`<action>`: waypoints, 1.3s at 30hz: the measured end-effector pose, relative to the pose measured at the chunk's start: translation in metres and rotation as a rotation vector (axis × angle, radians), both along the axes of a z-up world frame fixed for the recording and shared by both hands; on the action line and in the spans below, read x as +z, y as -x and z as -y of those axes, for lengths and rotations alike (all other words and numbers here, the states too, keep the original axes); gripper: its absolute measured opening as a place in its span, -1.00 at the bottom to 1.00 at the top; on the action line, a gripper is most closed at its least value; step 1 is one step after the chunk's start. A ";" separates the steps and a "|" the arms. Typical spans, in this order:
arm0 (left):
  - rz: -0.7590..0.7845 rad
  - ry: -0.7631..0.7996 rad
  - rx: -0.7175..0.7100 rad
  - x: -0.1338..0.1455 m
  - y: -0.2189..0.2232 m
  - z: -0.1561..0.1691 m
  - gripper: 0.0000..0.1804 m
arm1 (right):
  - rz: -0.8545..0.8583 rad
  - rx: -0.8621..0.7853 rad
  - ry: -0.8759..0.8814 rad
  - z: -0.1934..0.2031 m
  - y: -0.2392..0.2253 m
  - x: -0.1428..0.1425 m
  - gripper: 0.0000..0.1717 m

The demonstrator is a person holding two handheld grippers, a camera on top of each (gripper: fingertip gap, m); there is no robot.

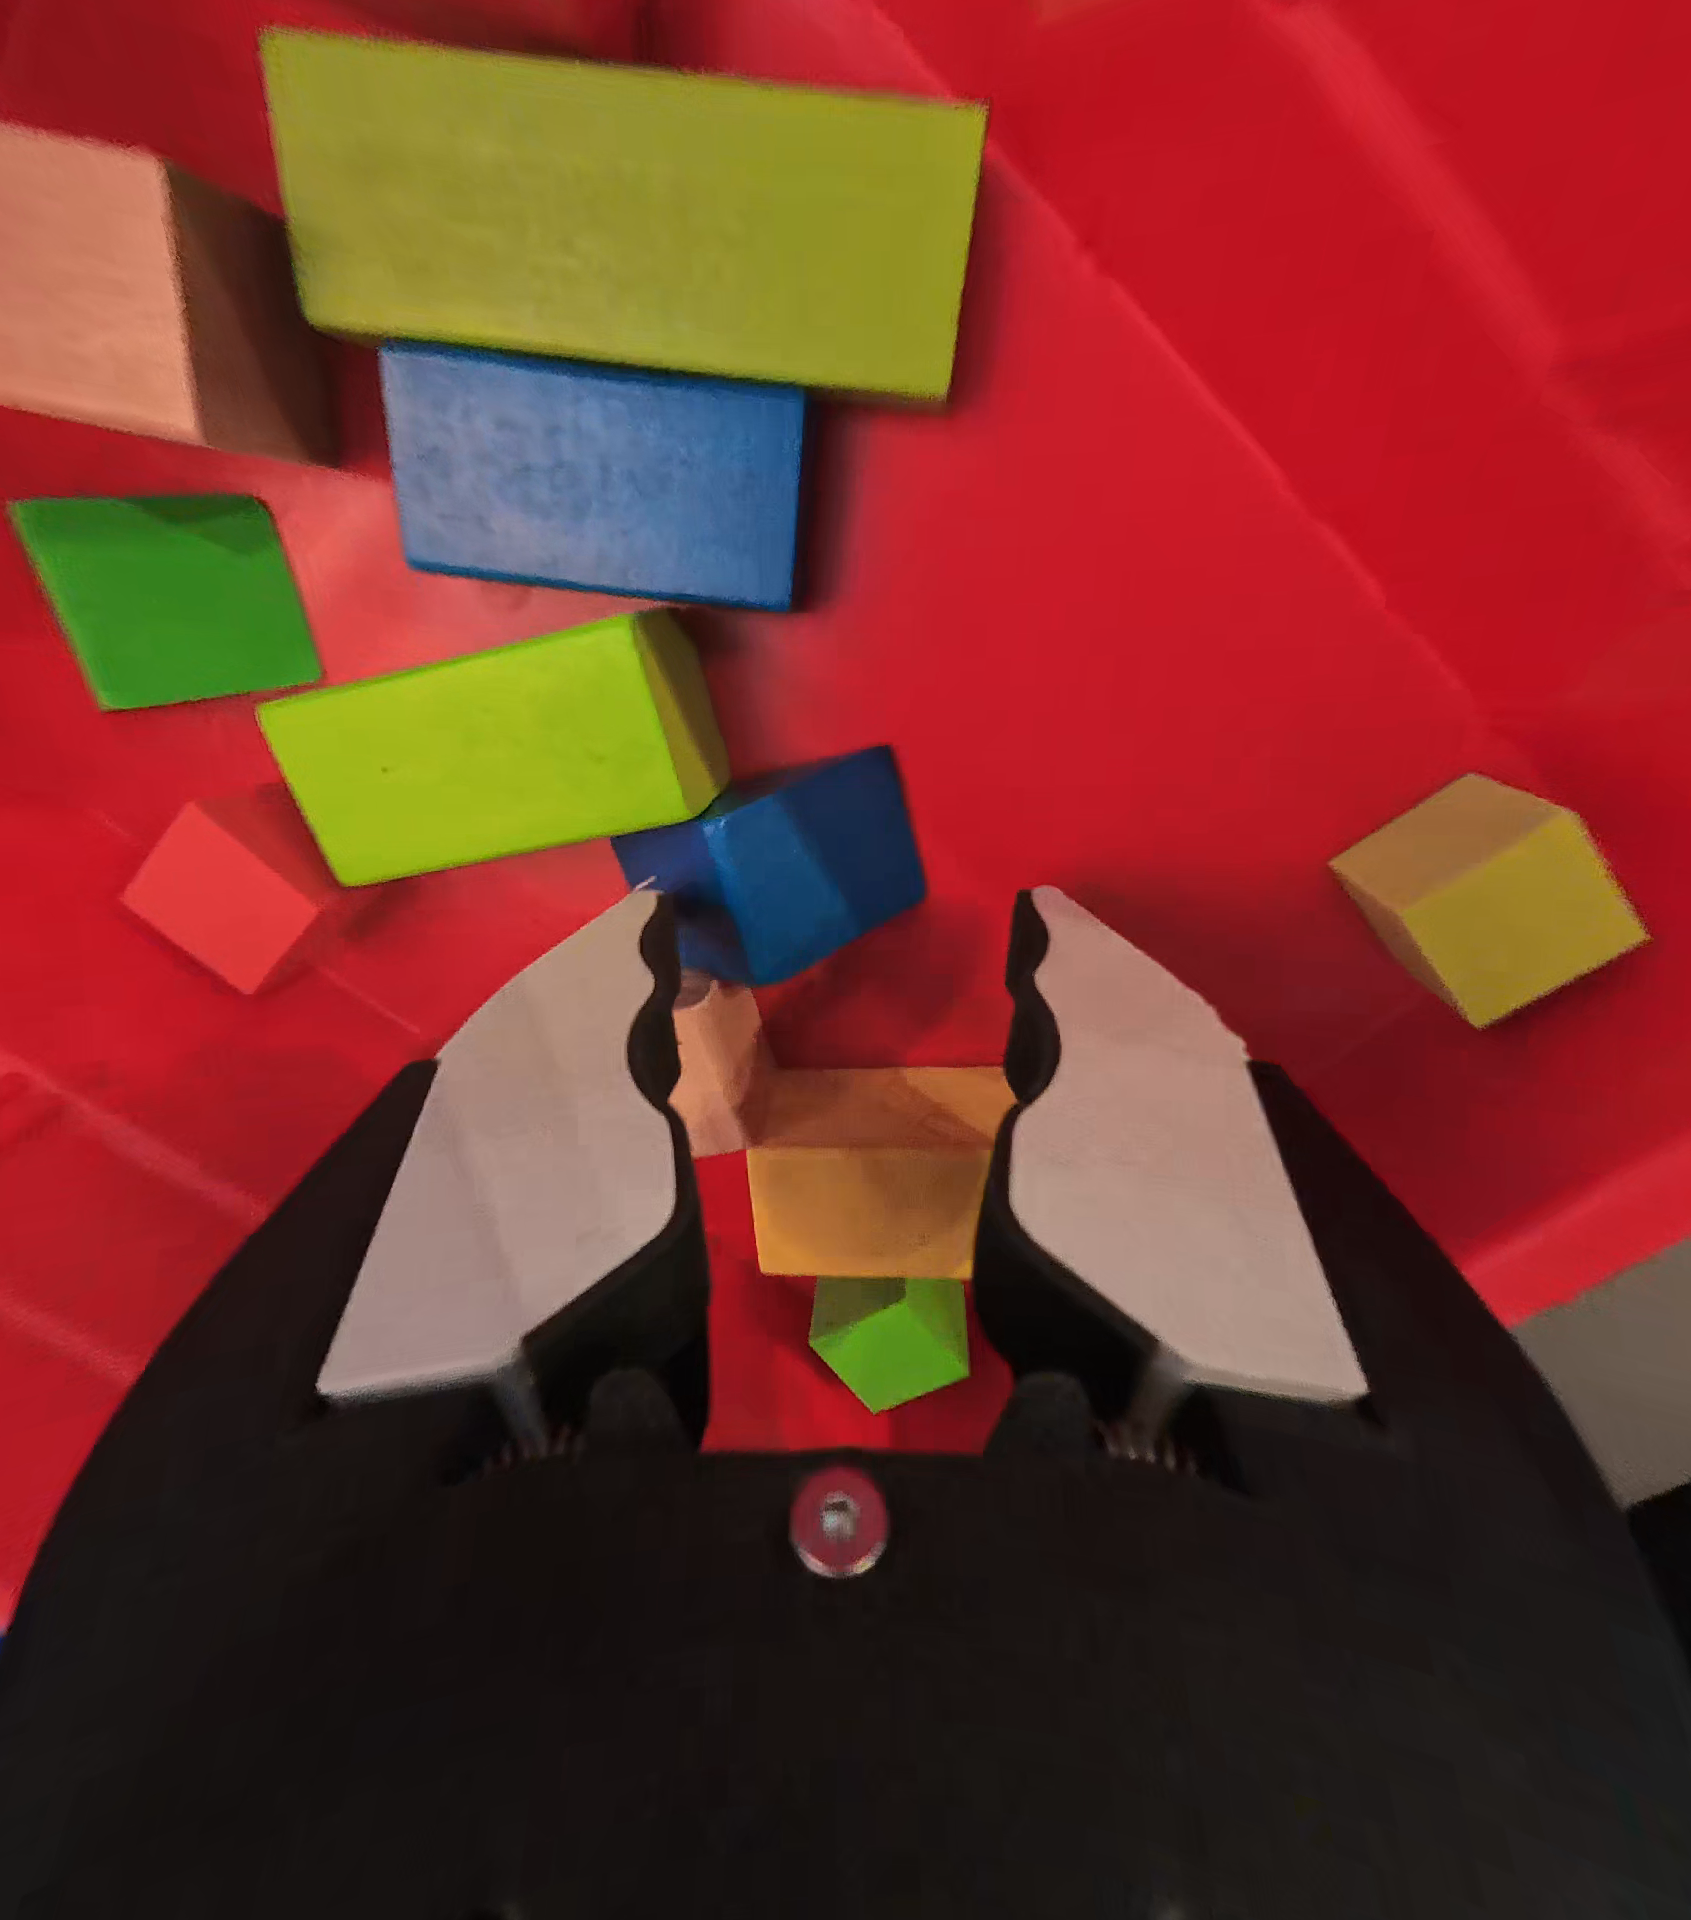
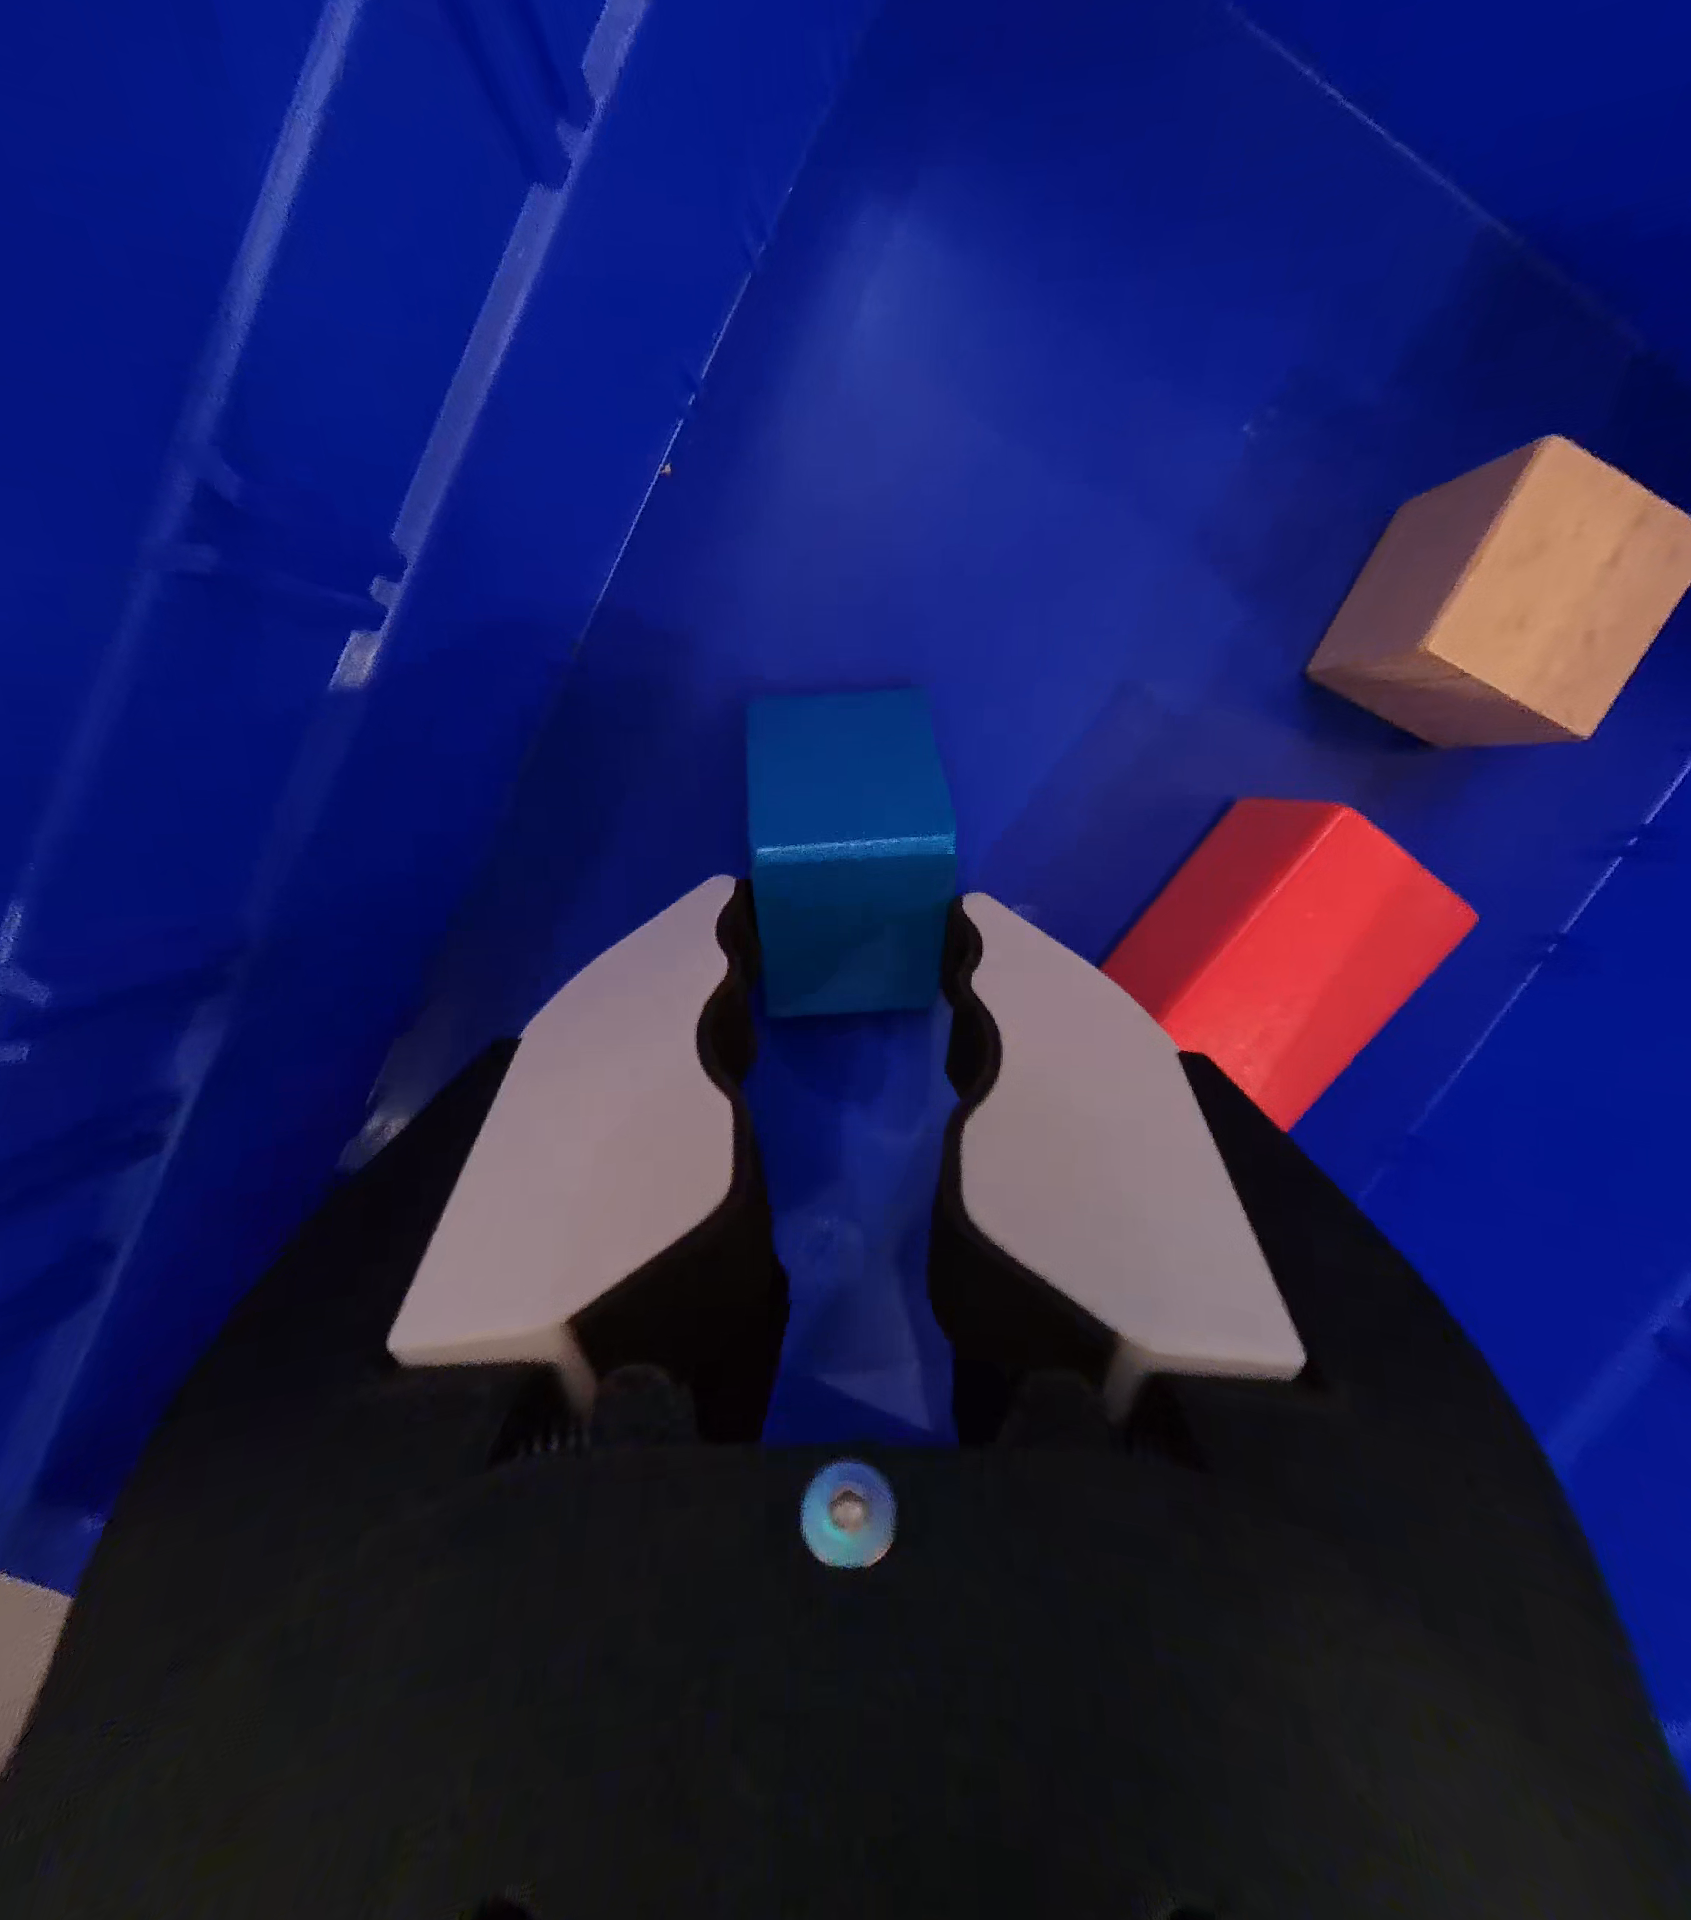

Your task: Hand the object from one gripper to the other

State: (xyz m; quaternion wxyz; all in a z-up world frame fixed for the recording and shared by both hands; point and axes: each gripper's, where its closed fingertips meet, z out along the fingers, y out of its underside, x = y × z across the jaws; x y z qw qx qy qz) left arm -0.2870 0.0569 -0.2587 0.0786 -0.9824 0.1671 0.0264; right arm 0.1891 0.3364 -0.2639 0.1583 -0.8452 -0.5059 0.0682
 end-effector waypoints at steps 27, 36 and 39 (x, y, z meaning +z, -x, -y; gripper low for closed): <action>0.128 -0.058 -0.421 -0.005 -0.072 -0.003 -0.47 | -0.066 0.101 -0.010 0.025 0.007 0.009 -0.62; 0.190 -0.029 -0.037 0.007 -0.044 -0.012 -0.39 | -0.091 0.095 -0.013 0.029 0.008 0.011 -0.63; 0.086 -0.059 -0.262 0.007 -0.042 0.001 -0.26 | -0.093 0.100 -0.006 0.030 0.009 0.009 -0.62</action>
